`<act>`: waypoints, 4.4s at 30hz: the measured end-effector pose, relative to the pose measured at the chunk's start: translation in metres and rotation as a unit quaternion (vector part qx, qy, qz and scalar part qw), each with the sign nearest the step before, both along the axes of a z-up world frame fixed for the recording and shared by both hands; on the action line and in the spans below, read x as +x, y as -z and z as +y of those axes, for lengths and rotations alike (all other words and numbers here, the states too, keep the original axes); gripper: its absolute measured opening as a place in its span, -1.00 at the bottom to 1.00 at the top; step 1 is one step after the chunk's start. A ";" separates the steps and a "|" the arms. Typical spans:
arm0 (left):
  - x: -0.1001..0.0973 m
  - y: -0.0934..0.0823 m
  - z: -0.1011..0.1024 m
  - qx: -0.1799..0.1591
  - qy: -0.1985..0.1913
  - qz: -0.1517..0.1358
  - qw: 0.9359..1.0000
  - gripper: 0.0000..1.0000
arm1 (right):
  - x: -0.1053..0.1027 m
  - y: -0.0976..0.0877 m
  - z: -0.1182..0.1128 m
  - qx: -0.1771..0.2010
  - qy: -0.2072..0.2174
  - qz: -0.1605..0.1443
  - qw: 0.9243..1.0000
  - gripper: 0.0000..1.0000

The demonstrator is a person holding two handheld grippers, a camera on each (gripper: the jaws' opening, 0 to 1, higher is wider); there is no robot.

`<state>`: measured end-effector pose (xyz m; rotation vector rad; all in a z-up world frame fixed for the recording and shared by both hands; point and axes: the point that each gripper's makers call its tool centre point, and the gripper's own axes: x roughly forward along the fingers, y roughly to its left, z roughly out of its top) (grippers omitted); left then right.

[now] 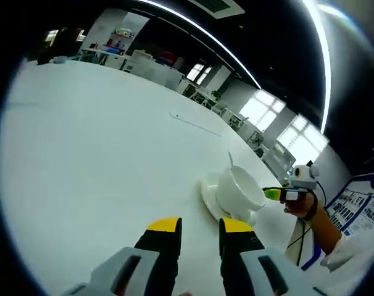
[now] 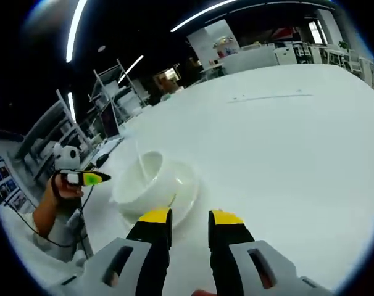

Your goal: Tidy tabletop coffee trays, cups and spoons，present forward

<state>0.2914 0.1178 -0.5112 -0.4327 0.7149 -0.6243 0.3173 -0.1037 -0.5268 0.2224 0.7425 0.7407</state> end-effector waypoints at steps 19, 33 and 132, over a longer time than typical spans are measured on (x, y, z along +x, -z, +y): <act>0.020 0.016 -0.037 -0.050 0.048 0.079 0.994 -0.52 | 0.002 0.011 0.020 0.023 -0.010 0.081 0.996 -0.60; 0.024 0.033 -0.062 -0.060 0.056 0.111 0.990 -0.59 | 0.000 0.021 0.027 0.023 -0.017 0.100 0.995 -0.61; 0.143 0.034 -0.077 -0.148 -0.081 0.265 0.949 -0.89 | 0.123 0.007 0.034 0.041 0.090 0.202 0.974 -0.90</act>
